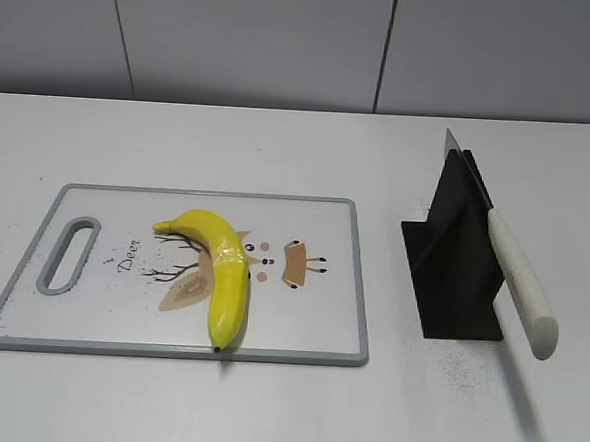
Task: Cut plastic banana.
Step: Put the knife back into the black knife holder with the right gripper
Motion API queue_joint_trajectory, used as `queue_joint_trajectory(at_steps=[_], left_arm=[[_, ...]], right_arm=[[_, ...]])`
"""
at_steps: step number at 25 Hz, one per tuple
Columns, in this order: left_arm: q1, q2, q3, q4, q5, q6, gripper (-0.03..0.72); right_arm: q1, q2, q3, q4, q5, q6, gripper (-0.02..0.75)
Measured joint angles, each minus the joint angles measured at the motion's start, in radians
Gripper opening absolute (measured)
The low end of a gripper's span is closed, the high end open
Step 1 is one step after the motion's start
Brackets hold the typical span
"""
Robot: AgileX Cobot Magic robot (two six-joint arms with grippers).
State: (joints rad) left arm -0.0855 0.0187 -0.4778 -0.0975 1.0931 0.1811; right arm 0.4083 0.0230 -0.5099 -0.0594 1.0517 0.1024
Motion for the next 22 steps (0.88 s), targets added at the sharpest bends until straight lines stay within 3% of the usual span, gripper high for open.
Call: queue_joint_trajectory(at_steps=[8, 22], left_arm=[[0.001, 0.0, 0.001, 0.001, 0.0, 0.0, 0.529], [0.001, 0.0, 0.001, 0.001, 0.0, 0.0, 0.529]], right_arm=[[-0.058, -0.028, 0.0, 0.004, -0.003, -0.001, 0.573], [-0.334, -0.028, 0.0, 0.004, -0.003, -0.002, 0.573]])
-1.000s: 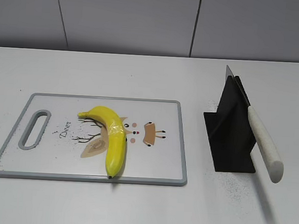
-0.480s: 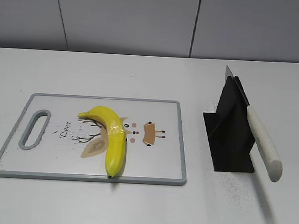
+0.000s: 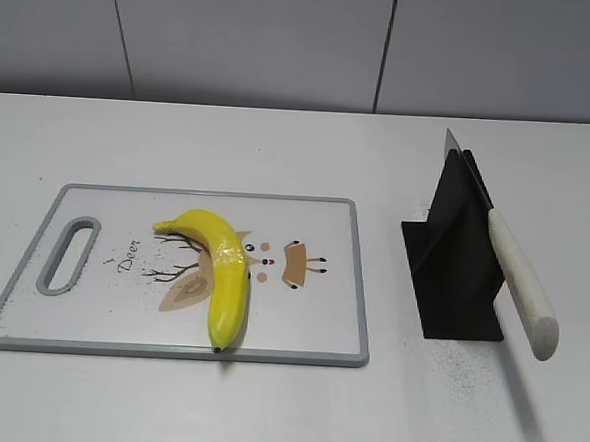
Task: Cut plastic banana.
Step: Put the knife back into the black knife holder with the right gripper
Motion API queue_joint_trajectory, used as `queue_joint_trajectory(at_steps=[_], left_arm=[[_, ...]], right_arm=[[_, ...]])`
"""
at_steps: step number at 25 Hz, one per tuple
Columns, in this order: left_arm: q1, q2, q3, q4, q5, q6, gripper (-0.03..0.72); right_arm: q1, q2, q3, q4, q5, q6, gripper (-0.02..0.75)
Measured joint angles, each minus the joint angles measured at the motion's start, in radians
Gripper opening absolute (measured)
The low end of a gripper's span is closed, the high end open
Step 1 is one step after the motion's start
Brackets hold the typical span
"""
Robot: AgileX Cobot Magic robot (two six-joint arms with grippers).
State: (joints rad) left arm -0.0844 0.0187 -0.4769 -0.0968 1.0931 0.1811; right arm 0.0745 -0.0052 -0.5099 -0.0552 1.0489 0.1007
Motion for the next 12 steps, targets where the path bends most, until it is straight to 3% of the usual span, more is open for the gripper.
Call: queue_joint_trajectory(at_steps=[12], left_arm=[[0.0, 0.0, 0.0, 0.0, 0.0, 0.0, 0.529]], right_arm=[[-0.019, 0.0, 0.0, 0.0, 0.0, -0.001, 0.573]])
